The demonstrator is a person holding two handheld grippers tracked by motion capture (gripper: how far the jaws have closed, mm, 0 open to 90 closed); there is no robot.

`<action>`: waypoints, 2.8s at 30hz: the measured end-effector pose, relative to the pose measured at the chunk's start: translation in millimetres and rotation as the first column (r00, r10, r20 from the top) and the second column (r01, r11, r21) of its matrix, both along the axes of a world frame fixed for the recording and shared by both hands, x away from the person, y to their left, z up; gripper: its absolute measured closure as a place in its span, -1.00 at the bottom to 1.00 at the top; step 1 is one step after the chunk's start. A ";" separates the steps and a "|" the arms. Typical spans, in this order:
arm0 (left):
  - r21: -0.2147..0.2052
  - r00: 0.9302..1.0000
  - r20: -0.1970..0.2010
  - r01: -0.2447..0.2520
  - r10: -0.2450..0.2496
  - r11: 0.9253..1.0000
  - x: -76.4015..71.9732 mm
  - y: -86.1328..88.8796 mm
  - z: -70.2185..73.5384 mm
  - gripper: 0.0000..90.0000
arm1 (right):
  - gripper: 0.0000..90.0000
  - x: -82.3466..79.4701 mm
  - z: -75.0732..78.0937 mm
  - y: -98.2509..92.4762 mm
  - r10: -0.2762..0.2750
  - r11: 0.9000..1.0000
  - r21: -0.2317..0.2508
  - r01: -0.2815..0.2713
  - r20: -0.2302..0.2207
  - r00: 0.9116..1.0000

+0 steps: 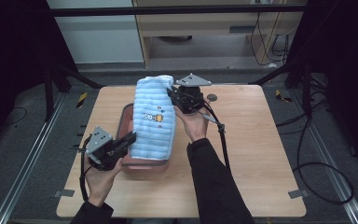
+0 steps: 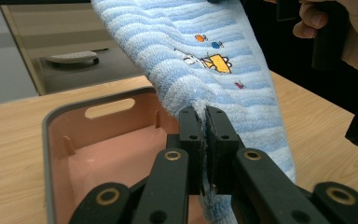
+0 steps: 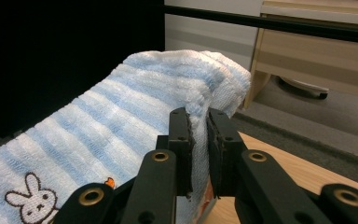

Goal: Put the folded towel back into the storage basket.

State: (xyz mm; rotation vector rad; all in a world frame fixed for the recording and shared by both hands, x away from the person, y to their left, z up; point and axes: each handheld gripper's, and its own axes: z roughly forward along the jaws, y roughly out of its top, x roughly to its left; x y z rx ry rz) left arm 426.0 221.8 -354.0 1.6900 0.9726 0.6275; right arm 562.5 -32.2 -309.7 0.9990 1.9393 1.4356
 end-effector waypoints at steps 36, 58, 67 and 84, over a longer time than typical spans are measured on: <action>0.092 0.985 -0.157 -0.062 0.076 0.994 38.2 18.4 -60.1 0.91 | 0.80 48.8 -83.3 40.4 0.011 0.999 -0.049 -0.017 -0.124 0.992; 0.171 0.969 -0.218 -0.076 0.113 0.982 43.5 18.8 -85.3 0.89 | 0.77 56.2 -124.2 52.7 0.005 0.993 -0.111 -0.029 -0.214 0.977; 0.167 0.969 -0.213 -0.093 0.128 0.982 43.5 18.0 -85.1 0.68 | 0.59 56.6 -131.7 57.3 0.002 0.987 -0.157 -0.039 -0.233 0.972; 0.084 0.982 -0.150 -0.106 0.118 0.991 32.8 31.7 -67.3 0.10 | -0.13 36.1 -99.3 25.2 -0.010 0.996 -0.090 -0.004 -0.154 0.988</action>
